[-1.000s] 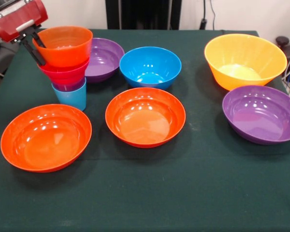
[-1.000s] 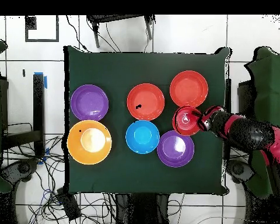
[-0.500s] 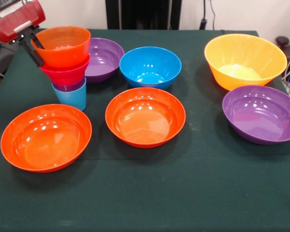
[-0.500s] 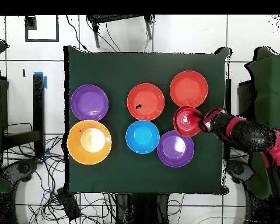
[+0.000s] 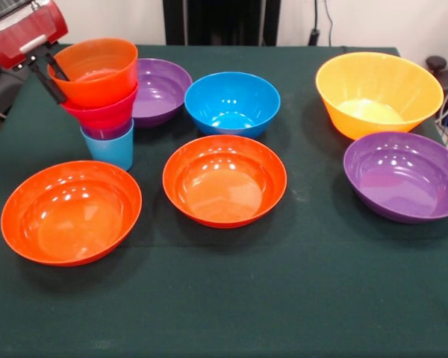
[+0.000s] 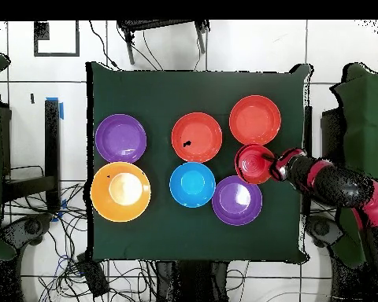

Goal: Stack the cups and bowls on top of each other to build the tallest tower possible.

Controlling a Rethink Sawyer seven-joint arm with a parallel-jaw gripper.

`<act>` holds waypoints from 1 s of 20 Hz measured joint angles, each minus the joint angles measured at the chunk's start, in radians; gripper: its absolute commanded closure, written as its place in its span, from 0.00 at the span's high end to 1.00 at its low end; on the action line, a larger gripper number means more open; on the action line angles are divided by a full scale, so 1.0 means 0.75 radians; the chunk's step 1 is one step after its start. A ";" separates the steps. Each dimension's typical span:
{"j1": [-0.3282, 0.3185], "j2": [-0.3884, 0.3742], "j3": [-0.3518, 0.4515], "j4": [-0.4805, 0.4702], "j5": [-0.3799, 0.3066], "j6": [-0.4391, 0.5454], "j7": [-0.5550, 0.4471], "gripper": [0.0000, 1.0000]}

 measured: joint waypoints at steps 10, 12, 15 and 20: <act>-0.012 0.003 -0.001 0.001 -0.006 0.000 0.000 0.00; -0.012 0.003 -0.001 0.001 -0.006 0.000 0.000 0.00; -0.012 0.003 -0.001 0.003 -0.007 0.000 0.000 1.00; -0.013 0.003 -0.001 0.009 -0.009 0.000 0.000 1.00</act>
